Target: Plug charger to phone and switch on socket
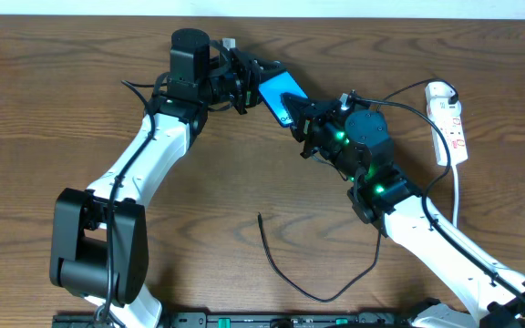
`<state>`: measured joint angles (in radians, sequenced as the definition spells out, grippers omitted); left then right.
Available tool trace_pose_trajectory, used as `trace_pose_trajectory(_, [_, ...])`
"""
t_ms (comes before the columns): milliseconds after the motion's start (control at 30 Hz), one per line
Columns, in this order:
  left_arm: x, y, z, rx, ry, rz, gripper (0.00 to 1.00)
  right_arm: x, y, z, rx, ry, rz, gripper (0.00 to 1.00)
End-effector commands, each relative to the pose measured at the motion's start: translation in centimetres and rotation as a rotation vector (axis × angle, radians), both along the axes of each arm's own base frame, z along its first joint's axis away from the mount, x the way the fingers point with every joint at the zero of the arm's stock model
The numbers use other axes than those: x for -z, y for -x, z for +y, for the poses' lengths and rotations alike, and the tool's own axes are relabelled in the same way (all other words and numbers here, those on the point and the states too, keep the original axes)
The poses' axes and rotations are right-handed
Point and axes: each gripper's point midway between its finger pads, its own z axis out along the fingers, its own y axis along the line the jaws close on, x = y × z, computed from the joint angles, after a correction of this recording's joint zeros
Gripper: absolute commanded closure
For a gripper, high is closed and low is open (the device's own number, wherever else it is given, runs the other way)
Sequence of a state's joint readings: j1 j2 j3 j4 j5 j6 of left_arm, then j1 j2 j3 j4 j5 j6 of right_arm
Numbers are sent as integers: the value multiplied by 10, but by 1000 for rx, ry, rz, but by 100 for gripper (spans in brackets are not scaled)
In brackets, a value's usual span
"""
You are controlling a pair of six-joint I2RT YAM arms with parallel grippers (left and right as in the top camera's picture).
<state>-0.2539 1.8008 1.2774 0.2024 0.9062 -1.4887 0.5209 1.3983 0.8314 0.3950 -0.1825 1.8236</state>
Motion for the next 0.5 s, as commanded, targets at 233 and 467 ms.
trace_pose_trajectory(233, [-13,2,1,-2,1,-37,88,-14,0,4,1,-21,-32,99])
trace_pose_trajectory(467, [-13,2,1,-2,1,-37,93,-14,0,4,1,-21,-32,99])
